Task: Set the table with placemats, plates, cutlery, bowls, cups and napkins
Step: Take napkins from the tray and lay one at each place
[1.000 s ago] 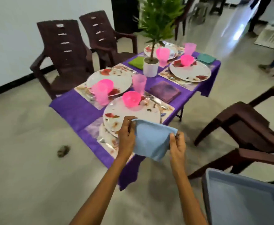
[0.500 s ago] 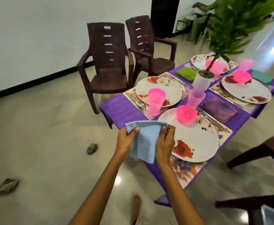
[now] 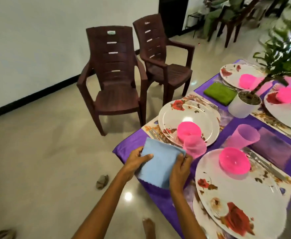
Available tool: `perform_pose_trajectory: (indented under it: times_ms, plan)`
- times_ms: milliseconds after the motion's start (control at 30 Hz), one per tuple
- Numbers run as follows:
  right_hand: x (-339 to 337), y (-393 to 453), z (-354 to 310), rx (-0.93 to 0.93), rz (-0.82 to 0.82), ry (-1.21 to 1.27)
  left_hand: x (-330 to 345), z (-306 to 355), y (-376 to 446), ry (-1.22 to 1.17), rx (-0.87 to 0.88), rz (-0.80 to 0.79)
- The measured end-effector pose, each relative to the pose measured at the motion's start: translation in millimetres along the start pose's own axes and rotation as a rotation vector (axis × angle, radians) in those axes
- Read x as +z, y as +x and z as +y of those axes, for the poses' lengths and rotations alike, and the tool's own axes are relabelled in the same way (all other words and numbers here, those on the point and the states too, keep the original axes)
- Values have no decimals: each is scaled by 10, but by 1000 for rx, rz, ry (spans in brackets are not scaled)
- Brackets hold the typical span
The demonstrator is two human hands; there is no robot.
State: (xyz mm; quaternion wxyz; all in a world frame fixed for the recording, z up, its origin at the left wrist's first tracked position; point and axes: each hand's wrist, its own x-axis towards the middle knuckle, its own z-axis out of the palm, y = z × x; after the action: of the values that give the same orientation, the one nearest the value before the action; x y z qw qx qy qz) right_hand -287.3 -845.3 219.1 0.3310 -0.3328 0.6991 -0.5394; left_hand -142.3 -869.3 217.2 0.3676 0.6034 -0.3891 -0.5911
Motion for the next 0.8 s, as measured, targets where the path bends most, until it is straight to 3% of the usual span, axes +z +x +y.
perform_pose_trajectory:
  times_ms: [100,267,500,700,800]
  plan:
    - [198,36,38,30,93,17,-282,27,326,26,-88,-153]
    - [718,-102,112,98,256,126,-622,174,808,132,0,-273]
    - [1365,-315,-62,157,638,250,-768,481,1266,415,331,-479]
    - [1498,-293,-23,252,988,263,-450,455,1482,695,607,-734]
    - [1538,-242,73,289,1147,266,-258,368,1658,709,695,-869]
